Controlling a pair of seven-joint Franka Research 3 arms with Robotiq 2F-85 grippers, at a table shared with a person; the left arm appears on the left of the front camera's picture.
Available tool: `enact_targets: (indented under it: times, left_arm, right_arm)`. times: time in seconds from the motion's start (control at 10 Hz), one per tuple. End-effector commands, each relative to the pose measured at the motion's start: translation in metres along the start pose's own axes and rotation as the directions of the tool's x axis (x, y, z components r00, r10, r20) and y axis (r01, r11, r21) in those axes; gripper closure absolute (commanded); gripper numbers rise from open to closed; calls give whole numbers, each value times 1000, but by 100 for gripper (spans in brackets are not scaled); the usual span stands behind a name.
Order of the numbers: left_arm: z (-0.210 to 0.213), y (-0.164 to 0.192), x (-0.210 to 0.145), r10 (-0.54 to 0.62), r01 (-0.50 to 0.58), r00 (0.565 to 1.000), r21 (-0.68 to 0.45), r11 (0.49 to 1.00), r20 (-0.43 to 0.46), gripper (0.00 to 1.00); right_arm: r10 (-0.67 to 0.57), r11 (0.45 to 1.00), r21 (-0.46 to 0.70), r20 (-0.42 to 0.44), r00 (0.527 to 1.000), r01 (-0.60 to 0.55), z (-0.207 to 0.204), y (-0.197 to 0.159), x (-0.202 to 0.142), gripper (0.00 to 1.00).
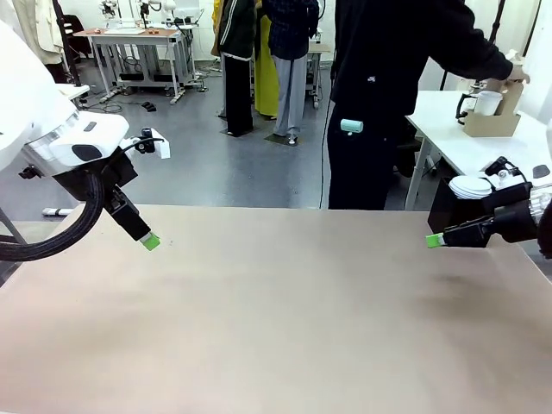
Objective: Pour a drink into a cup and package it in a carrier.
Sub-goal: Insert the held 600 ml Paper Cup into the Cup Carrier.
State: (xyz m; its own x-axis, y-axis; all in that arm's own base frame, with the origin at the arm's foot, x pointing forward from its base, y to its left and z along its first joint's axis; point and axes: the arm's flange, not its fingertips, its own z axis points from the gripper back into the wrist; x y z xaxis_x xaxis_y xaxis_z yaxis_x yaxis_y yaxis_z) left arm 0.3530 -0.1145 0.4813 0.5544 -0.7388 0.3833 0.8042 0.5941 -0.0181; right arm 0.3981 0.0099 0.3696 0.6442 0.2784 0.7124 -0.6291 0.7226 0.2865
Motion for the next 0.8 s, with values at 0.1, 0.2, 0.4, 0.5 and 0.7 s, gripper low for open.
enact_targets:
  times: [0.1, 0.2, 0.4, 0.5, 0.7]
  left_arm:
    - [-1, -1, -1, 2, -2, 1000, 2, 1000, -1, 0]
    - [-1, -1, -1, 2, -2, 1000, 2, 1000, -1, 0]
    - [-1, -1, -1, 2, -2, 1000, 2, 1000, -1, 0]
    - [-1, -1, -1, 2, -2, 1000, 2, 1000, -1, 0]
    - [-1, -1, -1, 2, -2, 1000, 2, 1000, -1, 0]
  right_arm:
    - [12, 1000, 9, 19, 1000, -13, -1, 1, 0, 0]
    - [12, 1000, 9, 19, 1000, -13, -1, 1, 0, 0]
    - [12, 1000, 9, 19, 1000, -13, -1, 1, 0, 0]
    - [12, 1000, 9, 19, 1000, -13, -1, 1, 0, 0]
    - [12, 1000, 9, 19, 1000, -13, -1, 1, 0, 0]
